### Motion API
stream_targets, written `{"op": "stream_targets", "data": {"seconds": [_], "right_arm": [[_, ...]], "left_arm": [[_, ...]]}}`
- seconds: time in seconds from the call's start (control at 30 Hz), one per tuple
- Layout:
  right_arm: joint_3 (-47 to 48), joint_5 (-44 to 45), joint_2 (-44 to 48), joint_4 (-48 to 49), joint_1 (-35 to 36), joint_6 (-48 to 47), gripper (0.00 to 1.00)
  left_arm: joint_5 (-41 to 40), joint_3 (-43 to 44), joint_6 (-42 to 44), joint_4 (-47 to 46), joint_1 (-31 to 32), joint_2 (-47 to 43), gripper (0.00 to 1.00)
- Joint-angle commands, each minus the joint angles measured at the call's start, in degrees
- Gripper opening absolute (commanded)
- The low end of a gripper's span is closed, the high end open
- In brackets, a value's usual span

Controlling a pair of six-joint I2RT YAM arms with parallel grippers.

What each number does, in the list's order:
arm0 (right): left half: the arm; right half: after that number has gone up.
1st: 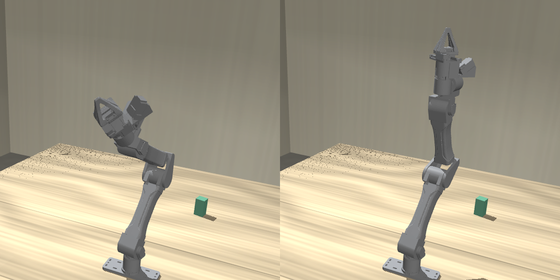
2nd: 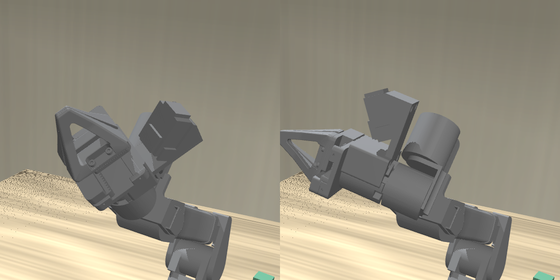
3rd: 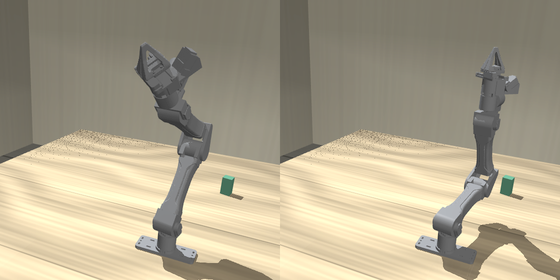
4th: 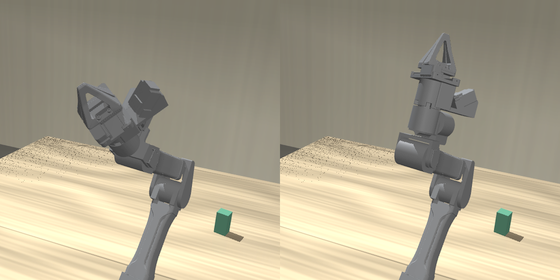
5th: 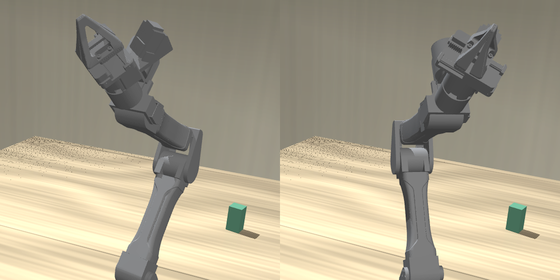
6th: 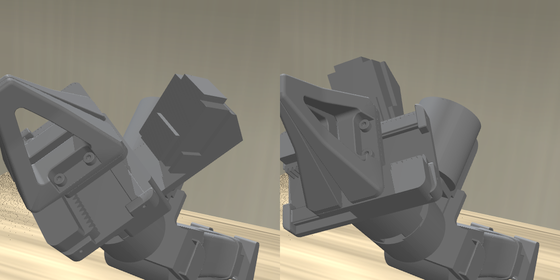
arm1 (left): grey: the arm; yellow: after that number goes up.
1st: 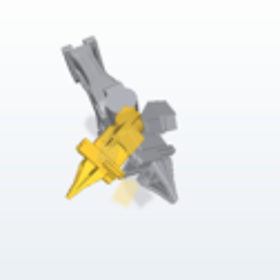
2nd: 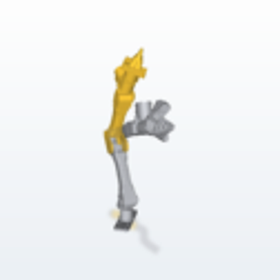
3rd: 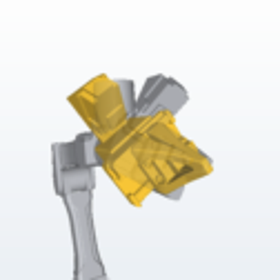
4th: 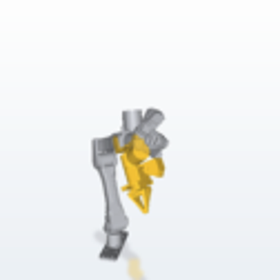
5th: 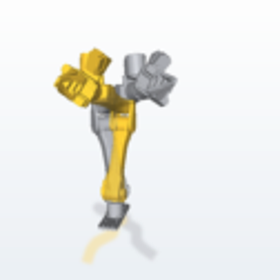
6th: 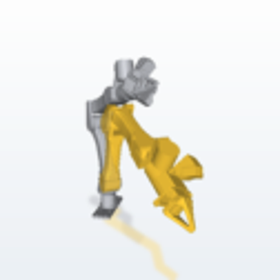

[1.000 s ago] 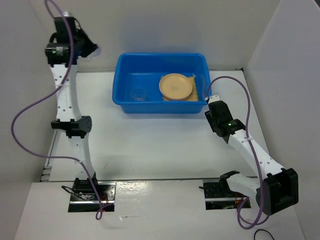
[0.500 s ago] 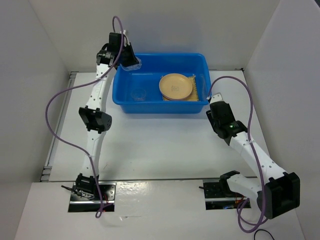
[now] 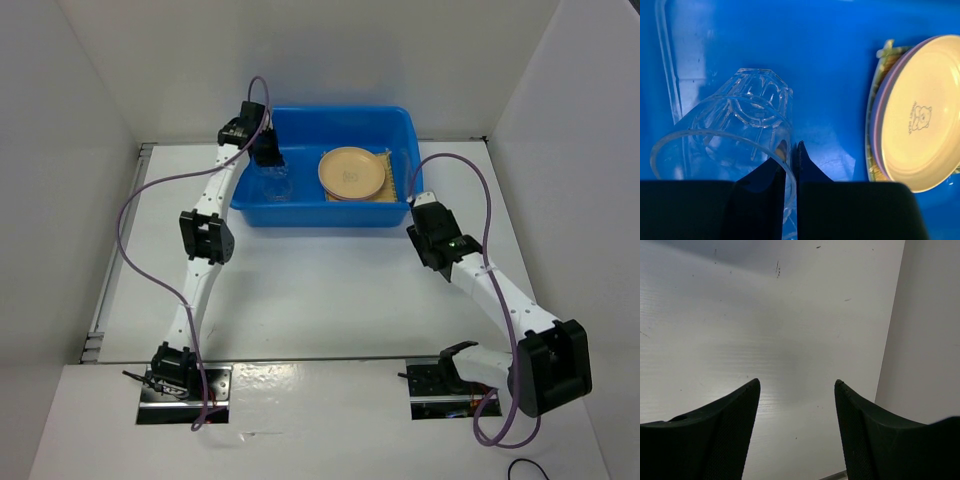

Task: Place the mixed dishes into the plastic bin

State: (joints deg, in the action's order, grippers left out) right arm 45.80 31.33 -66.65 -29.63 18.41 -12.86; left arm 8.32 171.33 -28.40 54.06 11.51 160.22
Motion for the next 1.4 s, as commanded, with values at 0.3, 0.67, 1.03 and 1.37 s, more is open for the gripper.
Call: {"op": "stream_targets", "data": {"seconds": [0.3,0.67,1.03,1.37], "right_arm": [[0.34,-0.48,-0.85,1.24,1.00,1.00,0.79],[0.34,-0.48,-0.32,1.24,1.01,1.00,0.79],[0.34,0.05,-0.32,1.24,1.01,1.00,0.79],[0.34,0.05,-0.85,1.24,1.01,1.00,0.79]], "left_arm": [[-0.49,3.05,0.72,0.86,-0.70,0.18,0.36],[-4.44,2.52,1.24,2.63,-0.70,-2.28,0.83],[-2.79,-2.04,-4.01,-10.54,-2.28,-15.29,0.99],[-1.55,6.92,-6.58,-3.62,-2.63,-8.35,0.99]]}}
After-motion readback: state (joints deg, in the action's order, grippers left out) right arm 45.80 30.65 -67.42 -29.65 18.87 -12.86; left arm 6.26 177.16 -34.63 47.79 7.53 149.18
